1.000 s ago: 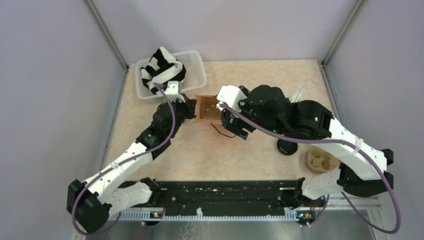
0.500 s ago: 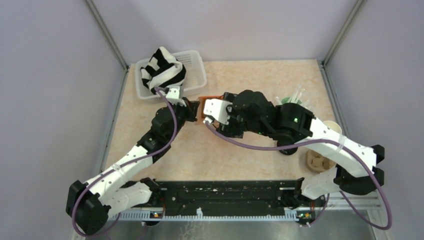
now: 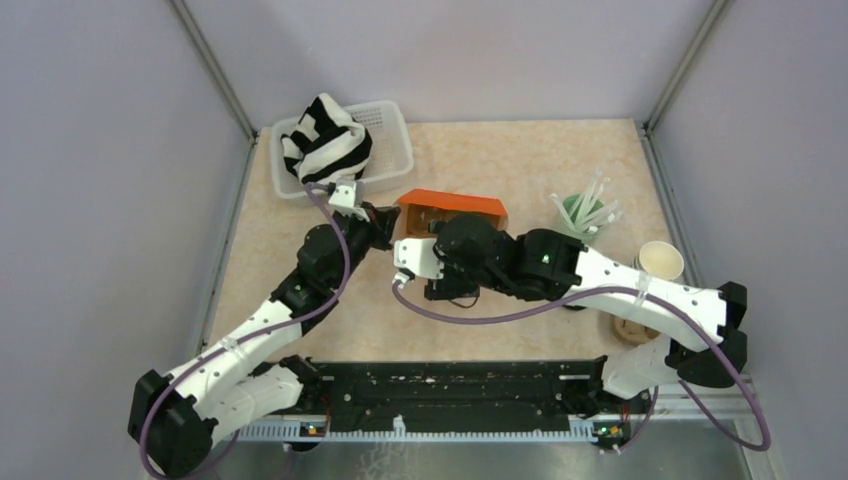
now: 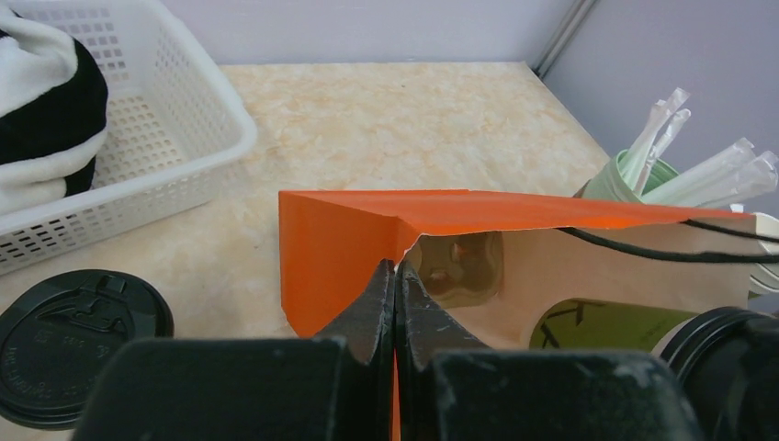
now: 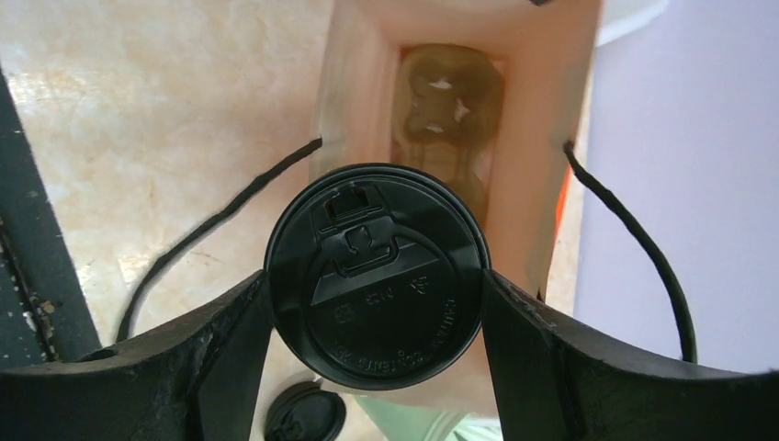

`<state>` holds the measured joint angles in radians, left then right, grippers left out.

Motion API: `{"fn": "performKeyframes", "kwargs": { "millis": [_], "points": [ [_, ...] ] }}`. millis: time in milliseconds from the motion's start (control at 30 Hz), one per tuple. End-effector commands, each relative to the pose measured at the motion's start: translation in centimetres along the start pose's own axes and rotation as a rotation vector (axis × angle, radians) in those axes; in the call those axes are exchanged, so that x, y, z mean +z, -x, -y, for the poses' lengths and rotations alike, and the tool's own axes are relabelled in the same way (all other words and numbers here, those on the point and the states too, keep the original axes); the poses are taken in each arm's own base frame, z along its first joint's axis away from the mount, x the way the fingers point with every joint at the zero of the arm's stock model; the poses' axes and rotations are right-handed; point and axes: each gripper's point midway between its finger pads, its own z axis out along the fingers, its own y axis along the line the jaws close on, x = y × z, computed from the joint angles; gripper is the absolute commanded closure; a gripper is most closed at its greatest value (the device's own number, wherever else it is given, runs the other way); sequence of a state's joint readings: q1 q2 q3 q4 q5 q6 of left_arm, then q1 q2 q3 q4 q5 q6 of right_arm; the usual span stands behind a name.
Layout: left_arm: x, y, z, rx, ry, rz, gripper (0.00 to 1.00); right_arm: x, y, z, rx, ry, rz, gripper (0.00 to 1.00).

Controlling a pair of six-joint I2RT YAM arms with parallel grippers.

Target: Pack the takeout coffee

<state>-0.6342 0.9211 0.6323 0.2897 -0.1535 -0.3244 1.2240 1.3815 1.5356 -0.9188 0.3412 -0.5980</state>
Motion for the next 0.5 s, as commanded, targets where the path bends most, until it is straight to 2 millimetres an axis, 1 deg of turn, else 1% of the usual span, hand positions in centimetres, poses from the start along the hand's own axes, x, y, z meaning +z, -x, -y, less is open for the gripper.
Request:
{"fn": "performKeyframes", "kwargs": {
  "millis": [0,100,167,233,333,467],
  "points": [
    [0.4,0.6,1.6,-0.013,-0.083,0.013,1.0,0.6,1.1,-1.1,0.03,-0.004,0.053,0.57],
    [0.2,-0.6,2.2,-0.006,-0.122,-0.037,1.0,1.2,0.7,-0.4,0.009,-0.074,0.049,0.57],
    [-0.1,-1.5,2.0,-0.008,-0.126,-0.059,1.0,1.6,0.4,0.1,-0.016,-0.124,0.047,0.57],
    [-0.4,-2.0,1.7,-0.004,-0.121,-0.052,1.0,2.3,-0.2,0.3,-0.028,-0.154,0.044,0.57],
    [-0.7,-2.5,1.2,0.02,-0.113,-0.046,1.0,3.4,-1.3,0.1,-0.032,-0.158,0.018,0.56],
    [-1.2,-3.3,0.6,0.054,-0.107,-0.061,1.0,4.5,-2.4,0.2,-0.008,-0.126,-0.01,0.56]
  ]
}}
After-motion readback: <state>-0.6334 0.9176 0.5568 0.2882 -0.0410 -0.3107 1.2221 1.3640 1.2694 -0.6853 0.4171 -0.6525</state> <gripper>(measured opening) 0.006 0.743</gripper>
